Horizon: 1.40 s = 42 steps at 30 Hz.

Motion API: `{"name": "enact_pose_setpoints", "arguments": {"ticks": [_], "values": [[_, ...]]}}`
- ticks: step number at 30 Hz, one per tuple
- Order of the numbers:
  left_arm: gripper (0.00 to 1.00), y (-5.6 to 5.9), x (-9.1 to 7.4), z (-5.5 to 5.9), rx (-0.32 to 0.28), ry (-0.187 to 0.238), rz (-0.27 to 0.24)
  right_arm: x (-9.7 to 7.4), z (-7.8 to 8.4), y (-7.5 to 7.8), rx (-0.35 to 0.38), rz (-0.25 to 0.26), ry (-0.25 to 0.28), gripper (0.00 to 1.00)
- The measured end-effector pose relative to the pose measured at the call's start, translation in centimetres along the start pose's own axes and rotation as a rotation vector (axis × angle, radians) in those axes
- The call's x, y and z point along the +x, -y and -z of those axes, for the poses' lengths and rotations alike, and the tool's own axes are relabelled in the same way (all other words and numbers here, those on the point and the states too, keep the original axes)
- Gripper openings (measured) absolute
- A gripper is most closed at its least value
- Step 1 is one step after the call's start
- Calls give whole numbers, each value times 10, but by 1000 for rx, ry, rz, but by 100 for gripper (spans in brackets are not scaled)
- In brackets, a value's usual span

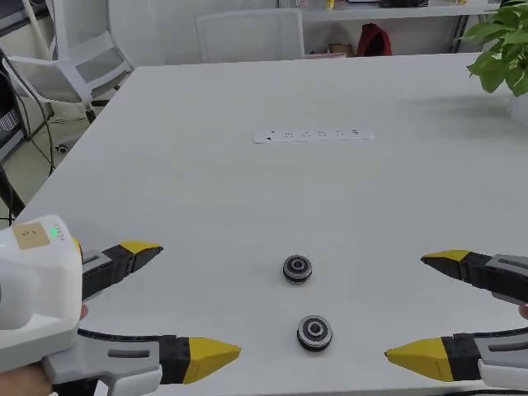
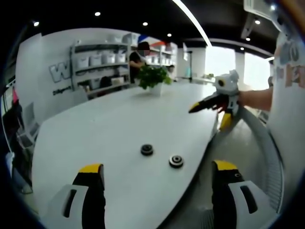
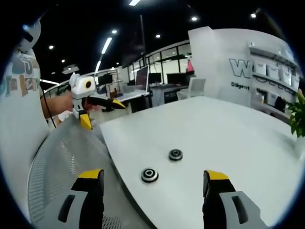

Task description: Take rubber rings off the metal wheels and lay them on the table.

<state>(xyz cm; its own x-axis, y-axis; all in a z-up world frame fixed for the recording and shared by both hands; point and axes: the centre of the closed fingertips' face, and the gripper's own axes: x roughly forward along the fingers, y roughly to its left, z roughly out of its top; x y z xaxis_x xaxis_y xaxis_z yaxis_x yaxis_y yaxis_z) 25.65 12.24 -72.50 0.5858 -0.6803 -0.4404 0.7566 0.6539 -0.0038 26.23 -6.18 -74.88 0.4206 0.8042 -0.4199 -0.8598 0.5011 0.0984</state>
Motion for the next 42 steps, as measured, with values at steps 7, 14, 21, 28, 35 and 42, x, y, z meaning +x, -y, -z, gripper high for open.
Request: {"name": "enact_pose_setpoints", "arguments": {"ticks": [7, 14, 21, 28, 35, 42], "values": [[93, -2, -1, -1, -4, 7, -3, 0, -4, -1, 9, -8, 22, 86], [93, -5, -2, 0, -9, 9, -15, 0, -3, -2, 21, -15, 19, 85], [94, -5, -2, -3, -18, 32, -17, 1, -3, -2, 26, -20, 21, 85], [92, -8, -3, -3, -35, 31, -26, 0, -5, -3, 36, -21, 28, 88], [92, -6, -2, -3, -34, 30, -15, 0, -10, -4, 24, -32, 53, 84], [92, -5, 0, -3, -29, 24, -3, 2, -8, -5, 24, -48, 39, 83]]}}
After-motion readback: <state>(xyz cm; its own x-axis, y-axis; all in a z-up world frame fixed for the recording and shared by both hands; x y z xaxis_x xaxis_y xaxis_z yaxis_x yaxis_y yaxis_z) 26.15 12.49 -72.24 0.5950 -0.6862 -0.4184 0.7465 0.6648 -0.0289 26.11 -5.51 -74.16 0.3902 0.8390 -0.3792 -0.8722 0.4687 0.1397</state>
